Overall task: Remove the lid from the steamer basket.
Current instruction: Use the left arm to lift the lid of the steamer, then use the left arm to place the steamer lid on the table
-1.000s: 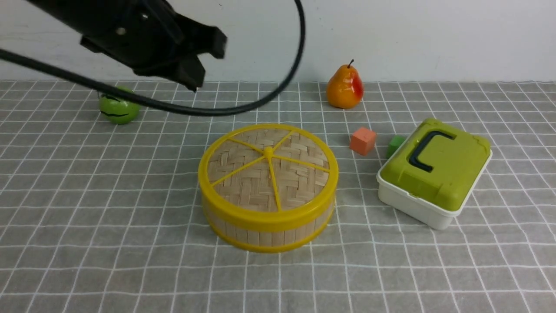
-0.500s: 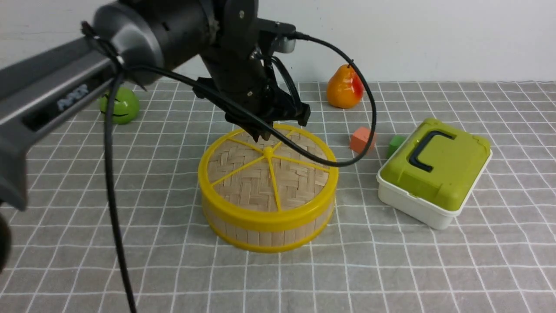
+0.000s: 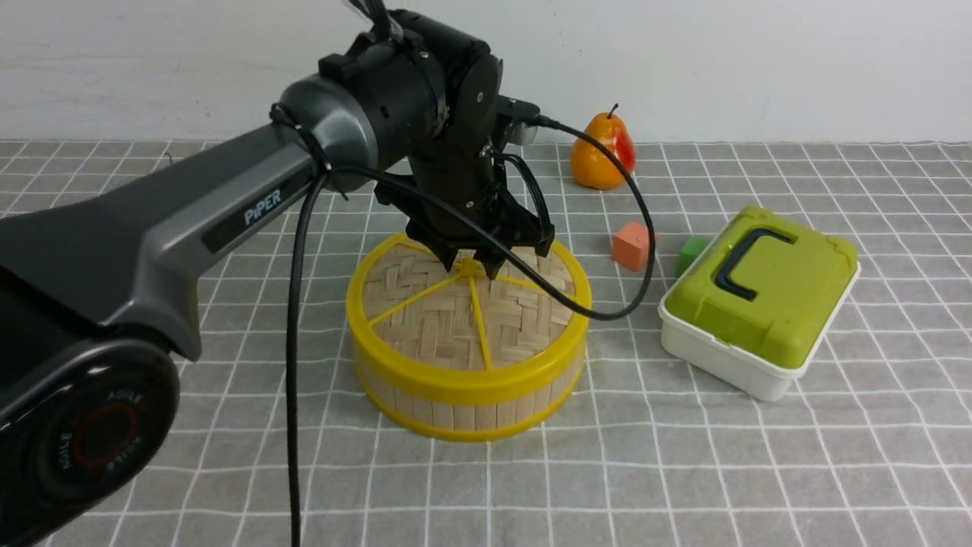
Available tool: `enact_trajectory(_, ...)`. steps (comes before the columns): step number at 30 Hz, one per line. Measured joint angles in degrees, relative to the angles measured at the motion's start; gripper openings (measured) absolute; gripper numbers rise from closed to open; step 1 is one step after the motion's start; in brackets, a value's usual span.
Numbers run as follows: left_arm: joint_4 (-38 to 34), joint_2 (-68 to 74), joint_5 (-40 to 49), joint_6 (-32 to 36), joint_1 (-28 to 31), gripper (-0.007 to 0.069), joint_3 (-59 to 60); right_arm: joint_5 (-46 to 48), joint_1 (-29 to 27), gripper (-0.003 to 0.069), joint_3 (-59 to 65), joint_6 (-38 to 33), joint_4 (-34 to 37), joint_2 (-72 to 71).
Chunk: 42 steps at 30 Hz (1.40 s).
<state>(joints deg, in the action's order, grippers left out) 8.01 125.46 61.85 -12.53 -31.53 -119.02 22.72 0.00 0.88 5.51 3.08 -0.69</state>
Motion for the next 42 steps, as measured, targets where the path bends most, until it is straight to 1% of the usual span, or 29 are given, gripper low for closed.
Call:
enact_trajectory(3, 0.0, 0.4, 0.3, -0.4, 0.0, 0.0349, -0.1, 0.0, 0.0, 0.0242, 0.0, 0.0, 0.0, 0.0)
enact_trajectory(7, 0.2, 0.4, 0.9, -0.6, 0.0, 0.0307, -0.2, 0.0, 0.0, 0.0242, 0.0, 0.0, 0.0, 0.0)
enact_trajectory(8, 0.3, 0.4, 0.9, -0.6, 0.0, 0.0280, -0.2, 0.0, 0.0, 0.0242, 0.0, 0.0, 0.0, 0.0)
enact_trajectory(9, 0.5, 0.4, 1.0, -0.6, 0.0, 0.0271, -0.2, 0.0, 0.0, 0.0242, 0.0, 0.0, 0.0, 0.0)
enact_trajectory(13, 0.8, 0.4, 1.1, -1.4, 0.0, 0.0163, -0.2, 0.0, 0.0, 0.0242, 0.0, 0.0, 0.0, 0.0)
enact_trajectory(16, 1.0, 0.4, 1.1, -2.6, 0.0, 0.0120, -0.3, 0.0, 0.0, 0.0242, 0.0, 0.0, 0.0, 0.0)
enact_trajectory(26, 1.0, -0.5, 1.1, -3.3, 0.0, 0.0116, -0.3, 0.0, 0.0, 0.0242, 0.0, 0.0, 0.0, 0.0)
enact_trajectory(30, 1.9, -5.1, 0.6, -3.6, 0.0, 0.0116, -0.1, 0.0, 0.0, 0.0242, 0.0, 0.0, 0.0, 0.0)
enact_trajectory(33, 4.8, -10.6, 0.2, -3.6, 0.0, 0.0116, -0.1, 0.0, 0.0, 0.0242, 0.0, 0.0, 0.0, 0.0)
enact_trajectory(36, 10.3, -16.7, 1.4, -4.3, 0.0, 0.0116, -0.2, 0.0, 0.0, 0.0242, 0.0, 0.0, 0.0, 0.0)
enact_trajectory(37, 11.7, -18.2, 2.1, -4.8, 0.0, 0.0116, -0.2, 0.0, 0.0, 0.0242, 0.0, 0.0, 0.0, 0.0)
enact_trajectory(38, 15.2, -20.2, 3.4, -5.7, 0.1, 0.0116, -0.2, 0.0, 0.0, 0.0242, 0.0, 0.0, 0.0, 0.0)
enact_trajectory(40, 18.6, -22.7, 6.1, -6.9, 0.8, 0.0116, -0.2, 0.0, 0.0, 0.0242, 0.0, 0.0, 0.0, 0.0)
enact_trajectory(41, 18.8, -23.2, 6.3, -7.2, 0.9, 0.0116, -0.1, 0.0, 0.0, 0.0242, 0.0, 0.0, 0.0, 0.0)
enact_trajectory(42, 20.0, -24.6, 7.8, -7.8, 2.2, 0.0116, 0.7, 0.0, 0.0, 0.0242, 0.0, 0.0, 0.0, 0.0)
